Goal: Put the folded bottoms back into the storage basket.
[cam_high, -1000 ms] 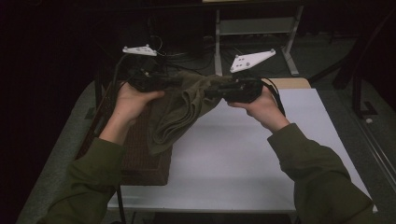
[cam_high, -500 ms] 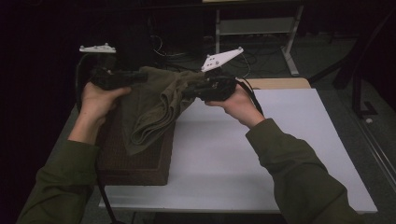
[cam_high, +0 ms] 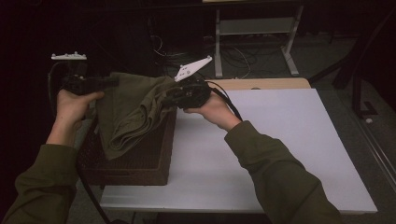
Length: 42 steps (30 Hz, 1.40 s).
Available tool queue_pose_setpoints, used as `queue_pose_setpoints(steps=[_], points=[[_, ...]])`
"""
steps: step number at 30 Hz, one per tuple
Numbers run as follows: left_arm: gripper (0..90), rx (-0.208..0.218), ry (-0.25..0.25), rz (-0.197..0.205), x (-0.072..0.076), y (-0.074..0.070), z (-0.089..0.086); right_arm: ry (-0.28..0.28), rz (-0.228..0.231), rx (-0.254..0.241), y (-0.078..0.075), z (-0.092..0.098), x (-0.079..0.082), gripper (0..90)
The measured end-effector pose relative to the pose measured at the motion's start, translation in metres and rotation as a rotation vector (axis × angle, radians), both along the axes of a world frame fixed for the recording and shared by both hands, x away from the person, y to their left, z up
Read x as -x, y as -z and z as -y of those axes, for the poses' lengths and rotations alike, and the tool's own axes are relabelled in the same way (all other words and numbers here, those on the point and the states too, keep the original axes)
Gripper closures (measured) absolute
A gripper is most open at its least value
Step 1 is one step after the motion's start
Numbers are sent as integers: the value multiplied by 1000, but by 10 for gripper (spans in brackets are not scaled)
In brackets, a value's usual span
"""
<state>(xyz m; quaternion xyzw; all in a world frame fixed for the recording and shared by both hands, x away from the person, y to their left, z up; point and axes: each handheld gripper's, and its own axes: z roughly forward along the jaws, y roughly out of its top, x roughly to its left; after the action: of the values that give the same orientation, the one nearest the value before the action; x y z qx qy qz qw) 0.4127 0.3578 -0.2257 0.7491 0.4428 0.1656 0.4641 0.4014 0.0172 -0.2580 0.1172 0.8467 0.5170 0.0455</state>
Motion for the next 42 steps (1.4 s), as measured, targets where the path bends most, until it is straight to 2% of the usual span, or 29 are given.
queue_pose_setpoints(steps=[5, 12, 17, 23, 31, 35, 37, 42], points=[[851, -9, -70, -21, -6, 13, -20, -15, -12, 24, 11, -18, 1, 876], [851, -36, -129, -49, -13, 27, -38, -31, -30, 60, 26, -35, 0, 876], [850, -81, -182, -63, -17, 34, -47, -30, -46, 74, 37, -42, -4, 876], [848, -121, -202, -83, -18, 46, -51, -46, -72, 95, 47, -51, -5, 875], [839, -146, -226, -113, -22, 61, -52, -67, -96, 135, 60, -61, -2, 870], [665, -164, -259, -95, -23, 66, -49, -82, -116, 138, 65, -63, -2, 828], [564, -148, -265, -91, -24, 68, -49, -69, -119, 117, 64, -62, -2, 736], [468, -98, -225, -86, -24, 72, -43, -34, -120, 113, 61, -56, -5, 597]])
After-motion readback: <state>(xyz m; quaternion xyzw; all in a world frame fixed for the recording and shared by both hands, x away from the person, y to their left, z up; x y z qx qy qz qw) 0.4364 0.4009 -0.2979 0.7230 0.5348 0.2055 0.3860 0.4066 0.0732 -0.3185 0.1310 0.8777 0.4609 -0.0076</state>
